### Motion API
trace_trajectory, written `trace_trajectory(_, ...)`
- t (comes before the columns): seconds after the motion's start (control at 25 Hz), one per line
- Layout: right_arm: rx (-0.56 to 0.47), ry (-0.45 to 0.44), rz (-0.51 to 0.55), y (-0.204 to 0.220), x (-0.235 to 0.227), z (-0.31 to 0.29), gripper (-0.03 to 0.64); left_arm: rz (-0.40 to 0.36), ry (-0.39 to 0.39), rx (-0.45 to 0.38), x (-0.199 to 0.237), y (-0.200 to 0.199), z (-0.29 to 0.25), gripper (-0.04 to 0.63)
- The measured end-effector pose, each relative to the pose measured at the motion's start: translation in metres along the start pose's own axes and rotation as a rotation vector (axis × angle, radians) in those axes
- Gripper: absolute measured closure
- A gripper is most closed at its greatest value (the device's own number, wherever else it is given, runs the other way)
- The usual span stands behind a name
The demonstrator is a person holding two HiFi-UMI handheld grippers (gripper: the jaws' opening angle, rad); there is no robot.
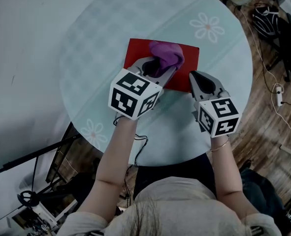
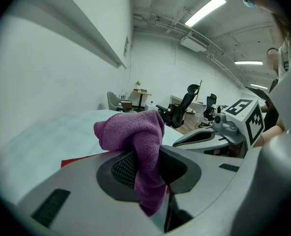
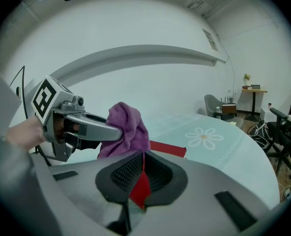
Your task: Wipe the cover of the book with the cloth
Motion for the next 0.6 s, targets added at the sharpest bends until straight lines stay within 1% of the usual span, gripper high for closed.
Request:
trace_trajectory(0.28,-0.025,-0.008,0.026,-0.014,0.043,-0.011,0.592,0.018,-0.059,-0.041,0.036,0.009,0.055,0.485)
trace_trajectory(0.6,-0.02,-0.017,0.033,-0.016,0.077,-0.03,0.592,0.057,-0.133,-0.04,0.079,0.035,0.092,0.485)
Point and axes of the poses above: the fingertips, and each gripper's own axes: z backward along the fingers, x to its left, y out of its underside, the point moved 3 cm from there along z, backward along the fingers, and after that the axes turned 6 degrees about z, right-handed, at the moved point
